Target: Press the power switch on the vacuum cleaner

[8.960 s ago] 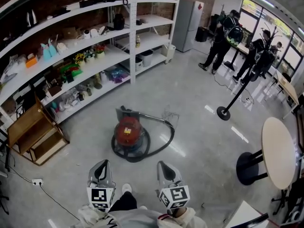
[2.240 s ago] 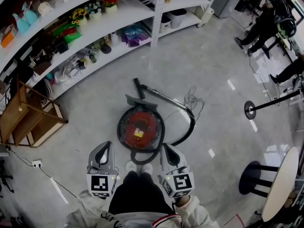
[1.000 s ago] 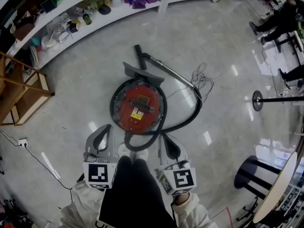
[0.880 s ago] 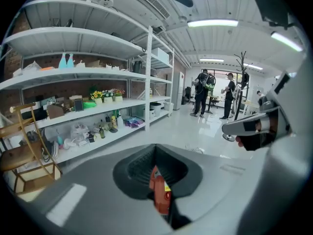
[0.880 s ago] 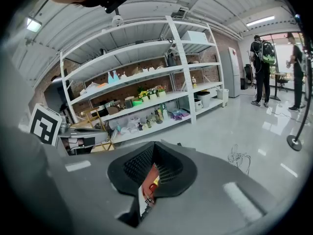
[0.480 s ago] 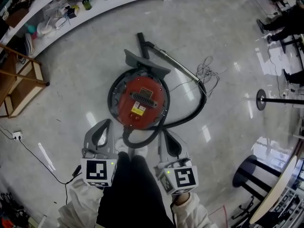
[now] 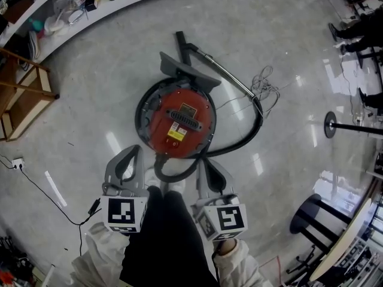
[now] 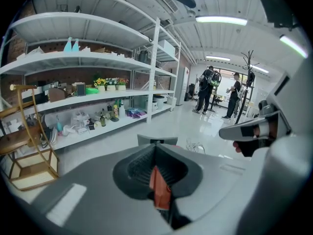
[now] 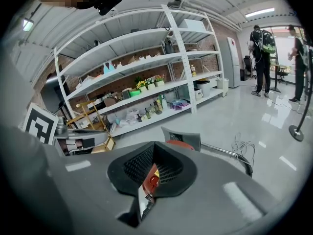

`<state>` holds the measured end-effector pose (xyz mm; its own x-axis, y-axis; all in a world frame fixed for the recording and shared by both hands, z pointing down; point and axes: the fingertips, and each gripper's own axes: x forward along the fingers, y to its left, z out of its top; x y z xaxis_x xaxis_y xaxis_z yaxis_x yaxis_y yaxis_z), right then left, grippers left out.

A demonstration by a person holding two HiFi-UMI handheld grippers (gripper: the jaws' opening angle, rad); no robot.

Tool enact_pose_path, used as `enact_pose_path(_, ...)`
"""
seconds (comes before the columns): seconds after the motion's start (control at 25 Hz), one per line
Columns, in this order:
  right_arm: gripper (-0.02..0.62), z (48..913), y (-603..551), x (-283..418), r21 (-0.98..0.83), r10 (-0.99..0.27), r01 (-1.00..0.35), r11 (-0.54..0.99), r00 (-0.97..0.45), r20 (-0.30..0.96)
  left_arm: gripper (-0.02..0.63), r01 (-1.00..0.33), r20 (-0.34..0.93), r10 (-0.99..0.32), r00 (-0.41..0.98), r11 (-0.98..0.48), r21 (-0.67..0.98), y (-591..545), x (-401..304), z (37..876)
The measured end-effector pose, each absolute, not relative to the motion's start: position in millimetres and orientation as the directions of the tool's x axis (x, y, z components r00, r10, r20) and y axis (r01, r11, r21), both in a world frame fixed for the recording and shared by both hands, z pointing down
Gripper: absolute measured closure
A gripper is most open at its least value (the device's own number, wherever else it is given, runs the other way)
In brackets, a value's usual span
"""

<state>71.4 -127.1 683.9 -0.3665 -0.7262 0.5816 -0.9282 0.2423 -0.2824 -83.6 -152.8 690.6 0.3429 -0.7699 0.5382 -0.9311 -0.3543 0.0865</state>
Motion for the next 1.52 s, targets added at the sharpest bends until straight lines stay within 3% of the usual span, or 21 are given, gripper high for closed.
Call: enact_pose_path(1.52,0.595,841,-126,26,-0.242,-0.531,-0.927,0.286,-0.364,0.765,0.606,-0.932,0.546,-0.761,0.349,-0.34,0.122,-157,-94,700)
